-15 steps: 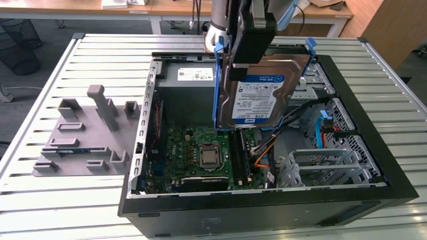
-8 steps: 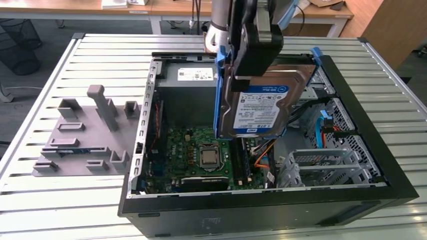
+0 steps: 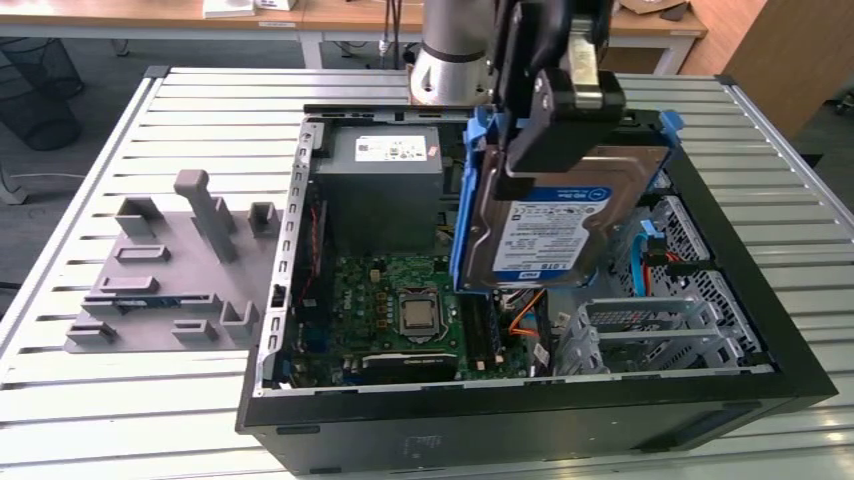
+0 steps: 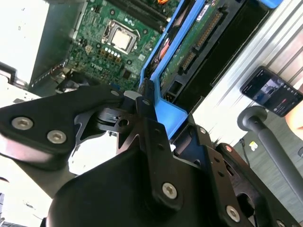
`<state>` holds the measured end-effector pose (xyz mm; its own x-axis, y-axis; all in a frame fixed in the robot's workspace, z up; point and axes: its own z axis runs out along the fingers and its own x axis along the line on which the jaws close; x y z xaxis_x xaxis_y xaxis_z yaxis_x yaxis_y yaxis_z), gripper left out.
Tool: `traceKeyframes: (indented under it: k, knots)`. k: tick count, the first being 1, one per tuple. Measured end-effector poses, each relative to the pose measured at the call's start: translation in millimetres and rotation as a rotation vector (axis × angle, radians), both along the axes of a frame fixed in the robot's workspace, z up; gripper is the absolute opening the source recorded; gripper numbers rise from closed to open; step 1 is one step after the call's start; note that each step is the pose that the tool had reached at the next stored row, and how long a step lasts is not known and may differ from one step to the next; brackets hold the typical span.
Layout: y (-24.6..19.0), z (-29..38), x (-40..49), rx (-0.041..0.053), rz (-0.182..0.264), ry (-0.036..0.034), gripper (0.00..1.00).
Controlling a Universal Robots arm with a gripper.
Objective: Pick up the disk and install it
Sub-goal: 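Insert the disk into the insertion slot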
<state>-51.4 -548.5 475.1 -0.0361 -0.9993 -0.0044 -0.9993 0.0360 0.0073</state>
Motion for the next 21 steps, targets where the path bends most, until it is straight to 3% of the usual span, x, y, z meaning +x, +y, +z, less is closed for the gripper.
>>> traceKeyframes:
  k: [6, 21]
  knots:
    - [-0.8, -0.7, 16.5, 0.0, 0.0, 0.0009, 0.36]
    - [-1.9, -0.8, 17.4, 0.0001, 0.0, 0.0008, 0.36]
